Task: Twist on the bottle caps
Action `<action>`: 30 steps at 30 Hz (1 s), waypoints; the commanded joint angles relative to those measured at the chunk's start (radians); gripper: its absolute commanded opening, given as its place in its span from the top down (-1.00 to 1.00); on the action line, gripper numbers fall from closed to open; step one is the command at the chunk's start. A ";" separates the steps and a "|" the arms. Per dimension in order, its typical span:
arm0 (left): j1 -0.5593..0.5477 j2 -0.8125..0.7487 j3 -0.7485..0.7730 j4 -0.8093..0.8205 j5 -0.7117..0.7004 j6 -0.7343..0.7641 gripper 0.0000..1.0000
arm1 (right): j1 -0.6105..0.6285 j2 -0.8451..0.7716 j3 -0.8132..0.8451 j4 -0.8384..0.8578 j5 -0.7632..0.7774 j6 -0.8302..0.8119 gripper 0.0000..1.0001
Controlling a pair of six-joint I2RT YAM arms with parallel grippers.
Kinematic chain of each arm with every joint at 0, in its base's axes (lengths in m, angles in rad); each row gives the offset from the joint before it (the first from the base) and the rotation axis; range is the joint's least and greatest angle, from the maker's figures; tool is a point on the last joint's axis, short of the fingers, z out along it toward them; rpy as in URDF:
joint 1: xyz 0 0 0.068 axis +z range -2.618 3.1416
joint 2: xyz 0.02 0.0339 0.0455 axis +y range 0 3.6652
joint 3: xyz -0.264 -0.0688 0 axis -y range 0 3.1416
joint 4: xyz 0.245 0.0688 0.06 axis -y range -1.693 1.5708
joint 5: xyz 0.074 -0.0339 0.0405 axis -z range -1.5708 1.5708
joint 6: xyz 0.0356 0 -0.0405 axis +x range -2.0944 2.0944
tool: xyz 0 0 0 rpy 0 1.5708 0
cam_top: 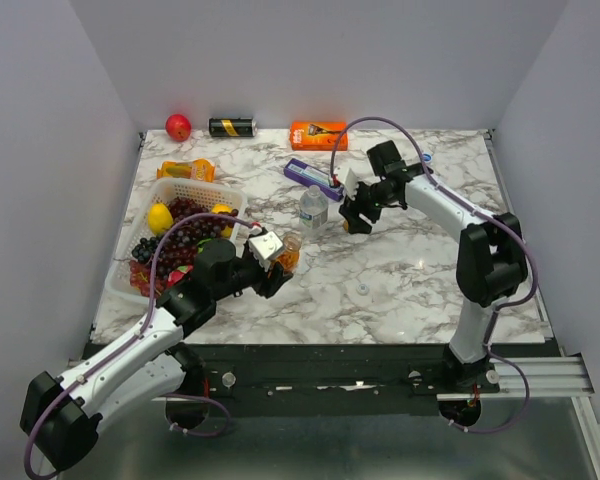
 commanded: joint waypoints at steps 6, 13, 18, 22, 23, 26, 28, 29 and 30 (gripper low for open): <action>0.045 0.007 0.069 -0.062 -0.028 0.000 1.00 | -0.015 0.145 0.100 0.081 0.065 0.066 -0.47; 0.060 0.019 0.078 -0.067 -0.020 0.008 1.00 | -0.018 0.196 0.111 0.116 0.100 0.089 -0.47; 0.089 0.027 0.080 -0.071 -0.014 0.002 1.00 | -0.018 0.242 0.143 0.115 0.117 0.088 -0.46; 0.101 0.039 0.086 -0.070 -0.008 -0.005 1.00 | -0.018 0.260 0.149 0.115 0.123 0.089 -0.43; 0.103 0.041 0.087 -0.067 -0.008 -0.004 1.00 | -0.018 0.263 0.149 0.113 0.123 0.091 -0.41; 0.103 0.044 0.089 -0.067 -0.006 -0.003 1.00 | -0.020 0.263 0.135 0.113 0.125 0.088 -0.40; 0.104 0.044 0.087 -0.065 -0.006 -0.003 1.00 | -0.018 0.260 0.125 0.116 0.123 0.085 -0.39; 0.104 0.044 0.084 -0.067 -0.008 -0.004 1.00 | -0.018 0.259 0.123 0.115 0.123 0.085 -0.39; 0.104 0.044 0.083 -0.064 -0.008 -0.006 1.00 | -0.018 0.257 0.122 0.115 0.125 0.085 -0.39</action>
